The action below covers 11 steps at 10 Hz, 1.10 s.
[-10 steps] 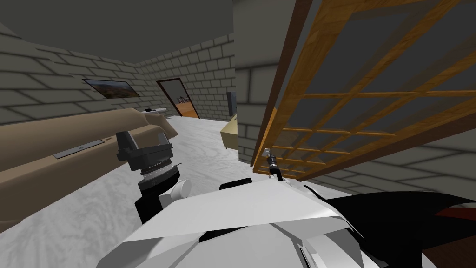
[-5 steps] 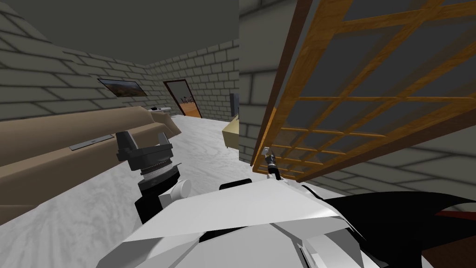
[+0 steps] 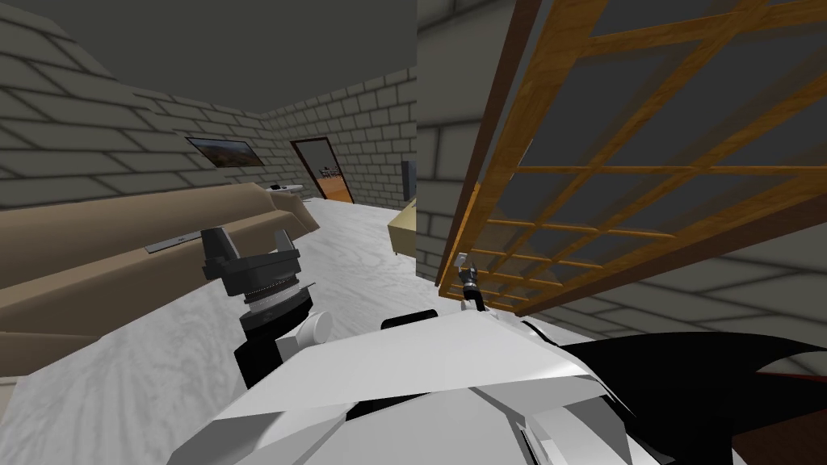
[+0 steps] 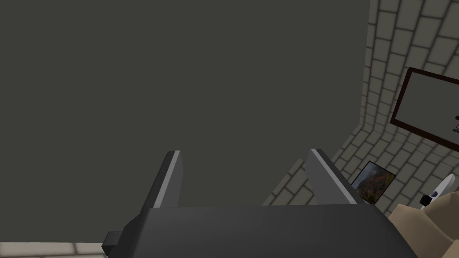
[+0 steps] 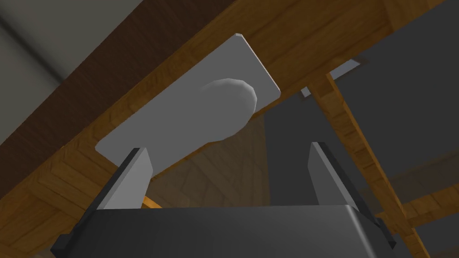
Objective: Pull the door open
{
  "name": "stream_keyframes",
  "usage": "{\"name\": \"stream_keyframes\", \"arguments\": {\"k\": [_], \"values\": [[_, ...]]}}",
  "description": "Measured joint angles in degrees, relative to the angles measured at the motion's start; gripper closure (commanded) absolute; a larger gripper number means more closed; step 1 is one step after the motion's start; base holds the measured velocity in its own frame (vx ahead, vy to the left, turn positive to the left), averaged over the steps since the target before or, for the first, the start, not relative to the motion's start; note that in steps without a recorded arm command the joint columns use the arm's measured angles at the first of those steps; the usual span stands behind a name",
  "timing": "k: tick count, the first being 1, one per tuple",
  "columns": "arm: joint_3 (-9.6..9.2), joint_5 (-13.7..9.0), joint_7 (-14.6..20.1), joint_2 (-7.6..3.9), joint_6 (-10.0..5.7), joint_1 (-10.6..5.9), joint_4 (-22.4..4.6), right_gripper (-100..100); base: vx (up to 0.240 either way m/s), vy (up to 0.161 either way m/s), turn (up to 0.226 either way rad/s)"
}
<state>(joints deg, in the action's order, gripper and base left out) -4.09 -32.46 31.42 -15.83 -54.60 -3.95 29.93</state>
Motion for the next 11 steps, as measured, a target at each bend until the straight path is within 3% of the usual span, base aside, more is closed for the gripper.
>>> {"name": "stream_keyframes", "arguments": {"k": [11], "values": [[1.97,-2.59,15.33,3.35,0.91,-1.4,1.37,-100,-0.06,-0.016,0.055]]}}
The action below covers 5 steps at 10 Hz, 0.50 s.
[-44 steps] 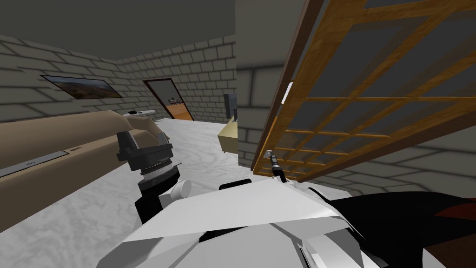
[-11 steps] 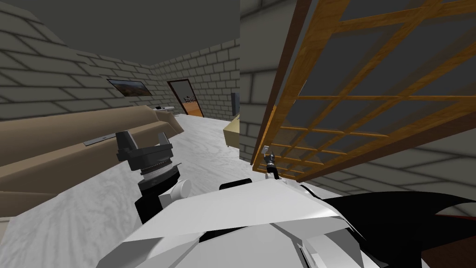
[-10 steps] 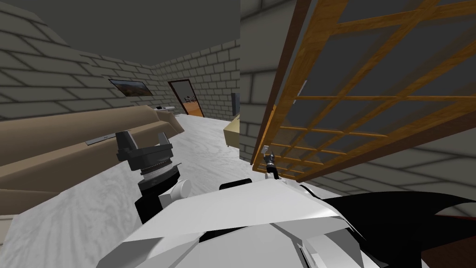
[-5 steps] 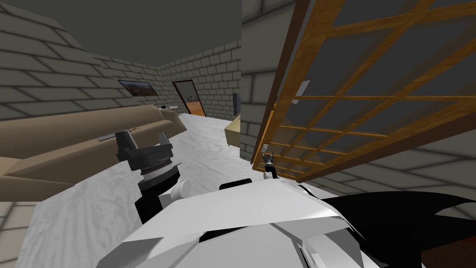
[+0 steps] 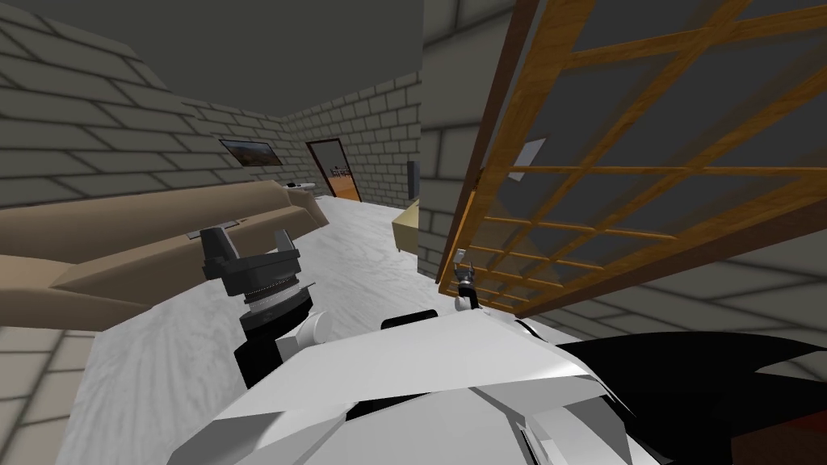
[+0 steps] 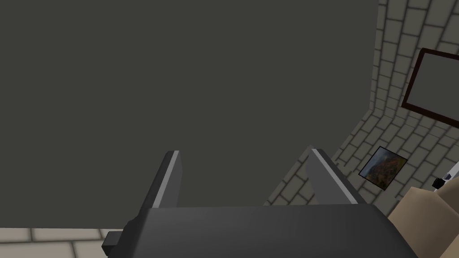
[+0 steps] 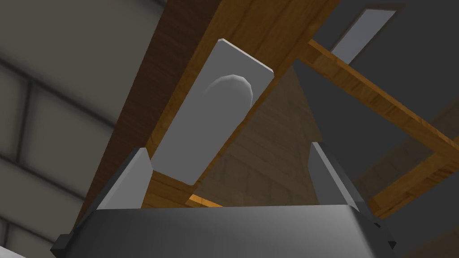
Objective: Pull the door open
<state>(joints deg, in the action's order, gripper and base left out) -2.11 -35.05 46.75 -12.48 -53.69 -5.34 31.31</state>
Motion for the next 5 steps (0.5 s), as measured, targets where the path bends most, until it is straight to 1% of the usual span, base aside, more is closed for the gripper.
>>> {"name": "stream_keyframes", "arguments": {"k": [1,2,5], "values": [[0.21,-0.27,1.54,0.34,0.09,-0.17,0.09,-100,-0.087,0.004,0.09],[0.5,-0.64,3.2,0.77,0.27,-0.29,0.43,-100,-0.06,-0.004,0.03],[0.93,-1.21,7.24,1.52,0.48,-0.63,0.67,-100,-0.055,-0.019,0.046]]}}
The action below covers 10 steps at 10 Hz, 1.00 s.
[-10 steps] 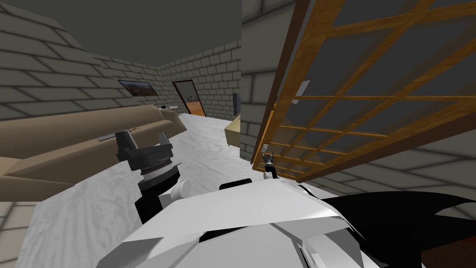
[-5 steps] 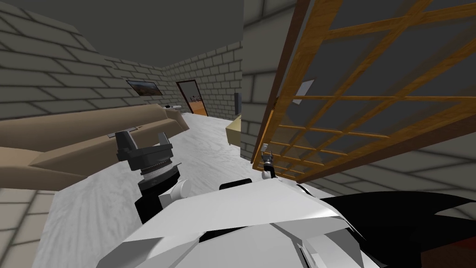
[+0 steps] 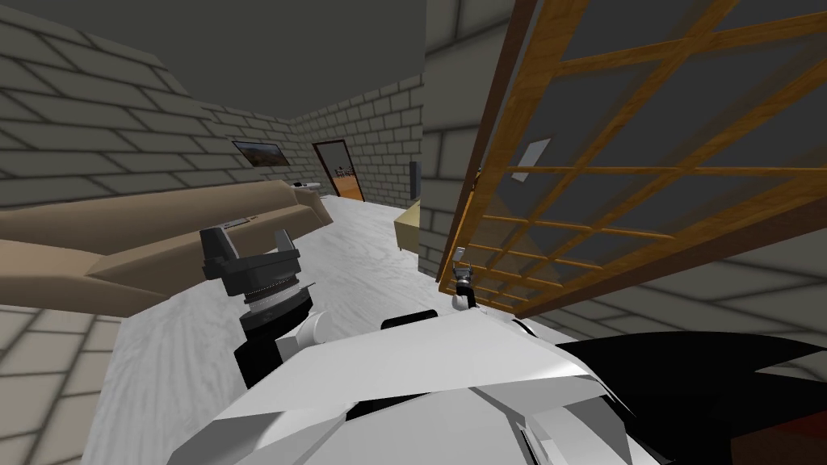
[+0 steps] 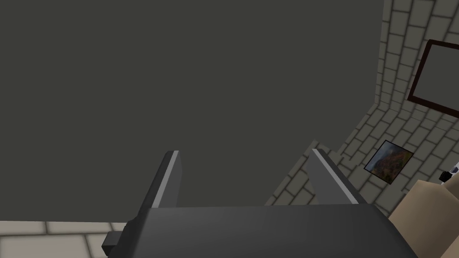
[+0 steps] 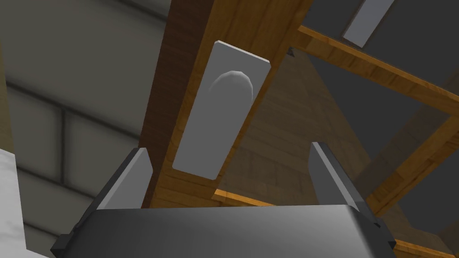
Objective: Pull the door open
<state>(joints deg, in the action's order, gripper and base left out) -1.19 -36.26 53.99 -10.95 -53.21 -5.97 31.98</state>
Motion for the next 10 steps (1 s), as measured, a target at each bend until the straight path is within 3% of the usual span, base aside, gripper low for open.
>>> {"name": "stream_keyframes", "arguments": {"k": [10], "values": [[1.77,-2.3,14.74,2.9,1.03,-0.99,1.71,-100,-0.072,-0.011,0.048]]}}
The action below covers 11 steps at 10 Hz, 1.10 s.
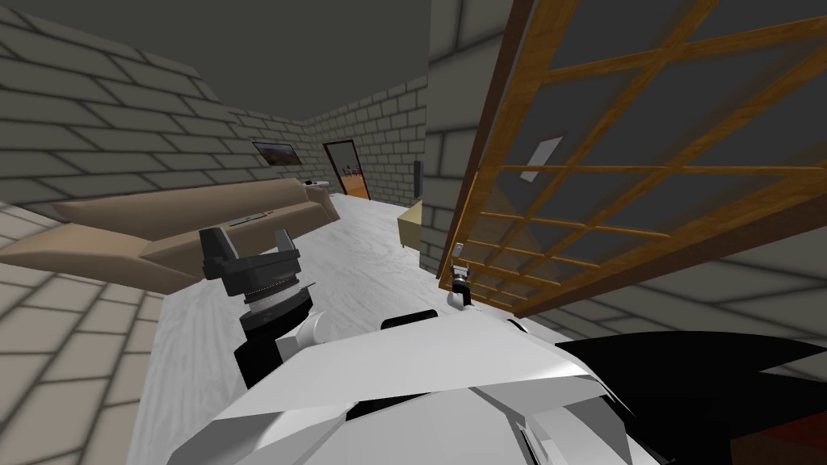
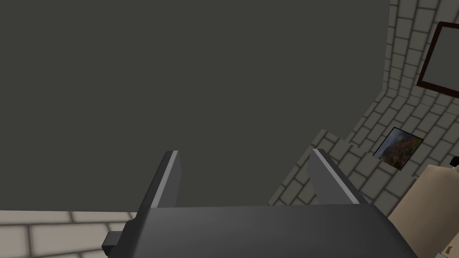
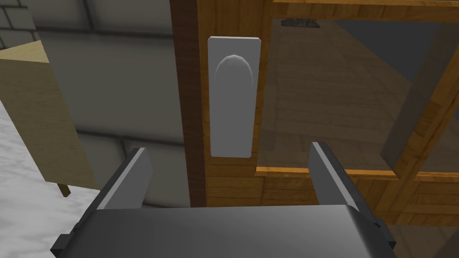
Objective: Pull the door open
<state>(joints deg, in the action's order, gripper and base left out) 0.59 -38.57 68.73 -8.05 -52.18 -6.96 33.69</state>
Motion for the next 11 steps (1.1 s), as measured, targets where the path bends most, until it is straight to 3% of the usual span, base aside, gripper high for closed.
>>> {"name": "stream_keyframes", "arguments": {"k": [3,5,6,7,9,11], "values": [[0.28,-0.37,2.69,0.47,0.12,-0.22,0.12,-100,0.001,-0.004,0.028],[-0.06,-0.33,5.22,-1.35,-0.78,-0.17,-1.98,-100,0.167,-0.007,0.025],[-0.05,-0.39,5.56,-1.66,-0.55,0.6,-0.99,-100,0.161,-0.006,0.051],[-0.07,-0.51,6.23,-2.69,-0.07,1.52,-0.18,-100,0.165,0.0,0.034],[-0.54,-0.39,9.18,-4.62,-1.1,1.65,-2.55,-100,0.149,0.004,0.022],[-0.57,-0.45,10.03,-5.23,-1.03,2.55,-1.69,-100,0.078,0.012,0.019]]}}
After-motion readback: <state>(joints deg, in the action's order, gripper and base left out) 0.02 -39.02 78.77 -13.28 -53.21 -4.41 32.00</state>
